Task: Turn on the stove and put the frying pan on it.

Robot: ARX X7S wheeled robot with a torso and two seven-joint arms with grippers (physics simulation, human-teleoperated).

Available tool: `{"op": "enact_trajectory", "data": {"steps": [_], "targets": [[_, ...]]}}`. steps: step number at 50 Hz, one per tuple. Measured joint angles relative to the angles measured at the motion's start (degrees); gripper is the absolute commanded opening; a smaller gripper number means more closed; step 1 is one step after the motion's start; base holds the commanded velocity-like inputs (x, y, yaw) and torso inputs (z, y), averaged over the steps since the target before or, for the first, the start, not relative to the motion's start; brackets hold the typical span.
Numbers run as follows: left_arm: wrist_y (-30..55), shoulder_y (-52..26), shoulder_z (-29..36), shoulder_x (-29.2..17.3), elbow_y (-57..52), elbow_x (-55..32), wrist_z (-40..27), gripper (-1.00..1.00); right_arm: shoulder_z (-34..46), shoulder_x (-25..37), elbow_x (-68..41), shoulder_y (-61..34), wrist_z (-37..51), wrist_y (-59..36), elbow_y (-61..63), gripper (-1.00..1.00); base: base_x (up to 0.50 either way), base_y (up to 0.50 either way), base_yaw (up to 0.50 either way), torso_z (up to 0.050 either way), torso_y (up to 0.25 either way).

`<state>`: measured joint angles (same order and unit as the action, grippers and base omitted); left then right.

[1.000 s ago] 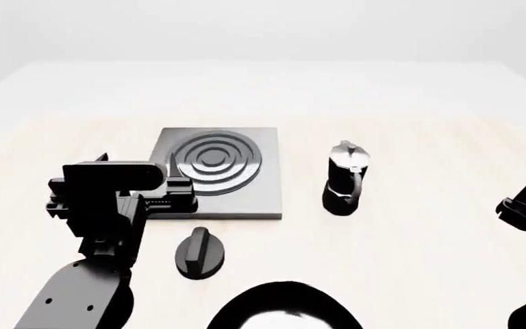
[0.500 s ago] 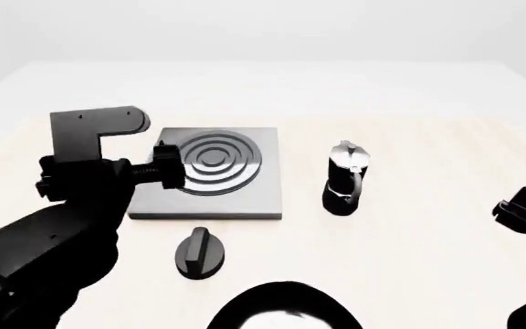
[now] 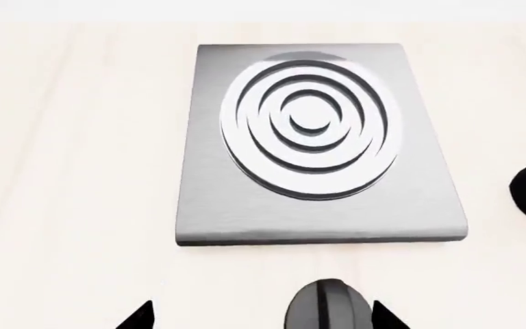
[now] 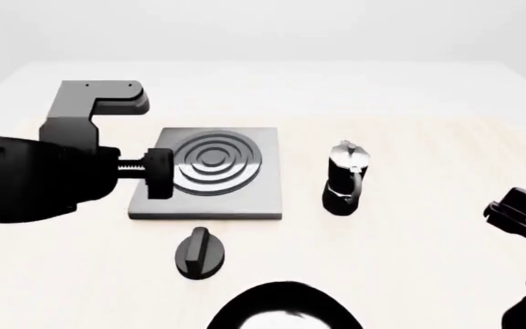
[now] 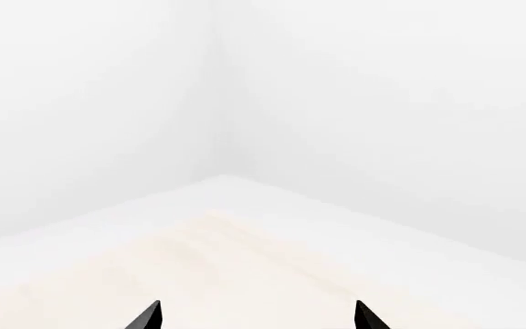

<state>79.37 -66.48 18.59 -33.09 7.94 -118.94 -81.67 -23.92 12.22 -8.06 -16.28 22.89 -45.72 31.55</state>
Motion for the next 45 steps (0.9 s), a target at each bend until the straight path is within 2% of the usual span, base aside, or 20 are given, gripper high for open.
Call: {"op": "enact_trajectory", "data": {"steps": [23, 45], "targets": [[0.8, 0.3, 4.5, -3.8, 9.4, 2.4, 4.8, 1.0, 2.4, 0.5, 0.3, -0.5, 0.7, -0.6, -2.1, 1.0, 0.0, 0.0, 0.0, 0.0, 0.0], [0.4, 1.6, 7.5, -3.8, 14.2, 15.3, 19.3, 1.0, 3.3, 0.9, 0.2, -0.6, 1.1, -0.5, -2.5, 1.0, 0.0, 0.0, 0.0, 0.0, 0.0]]}}
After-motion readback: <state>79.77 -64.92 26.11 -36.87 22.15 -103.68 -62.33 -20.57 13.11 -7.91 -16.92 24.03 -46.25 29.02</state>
